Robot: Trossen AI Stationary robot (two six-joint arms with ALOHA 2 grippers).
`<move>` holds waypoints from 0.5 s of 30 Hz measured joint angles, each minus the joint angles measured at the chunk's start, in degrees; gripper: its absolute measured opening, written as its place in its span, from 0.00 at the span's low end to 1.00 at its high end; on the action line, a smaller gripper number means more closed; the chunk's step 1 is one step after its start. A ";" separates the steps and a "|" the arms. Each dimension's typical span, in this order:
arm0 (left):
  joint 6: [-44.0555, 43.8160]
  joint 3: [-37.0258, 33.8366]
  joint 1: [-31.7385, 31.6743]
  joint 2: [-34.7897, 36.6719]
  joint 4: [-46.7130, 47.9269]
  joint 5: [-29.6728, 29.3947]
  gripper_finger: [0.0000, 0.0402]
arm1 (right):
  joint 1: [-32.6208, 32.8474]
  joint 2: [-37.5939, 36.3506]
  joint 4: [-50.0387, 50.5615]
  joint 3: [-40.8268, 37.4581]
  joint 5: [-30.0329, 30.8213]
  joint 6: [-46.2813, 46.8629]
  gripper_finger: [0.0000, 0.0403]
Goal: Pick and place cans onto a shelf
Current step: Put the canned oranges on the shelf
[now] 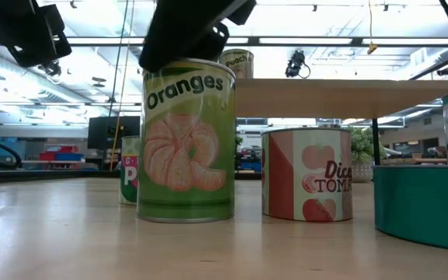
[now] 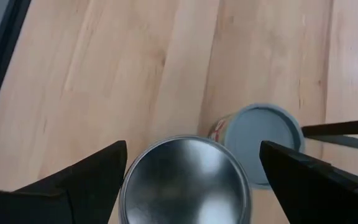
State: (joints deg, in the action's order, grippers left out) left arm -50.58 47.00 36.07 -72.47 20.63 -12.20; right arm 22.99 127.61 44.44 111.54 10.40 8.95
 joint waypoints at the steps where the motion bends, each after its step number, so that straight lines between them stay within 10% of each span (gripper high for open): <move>1: -0.03 0.00 0.00 0.00 0.13 0.02 0.43 | -0.08 -0.01 -0.10 -0.15 -0.02 0.00 0.93; 15: -0.22 0.00 0.00 0.02 0.29 0.01 0.43 | -0.40 -0.11 -0.30 -5.34 -1.69 4.09 0.90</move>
State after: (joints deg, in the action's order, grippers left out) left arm -50.80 47.00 36.07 -72.44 20.92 -12.20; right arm 22.59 127.50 44.14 106.19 8.71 13.04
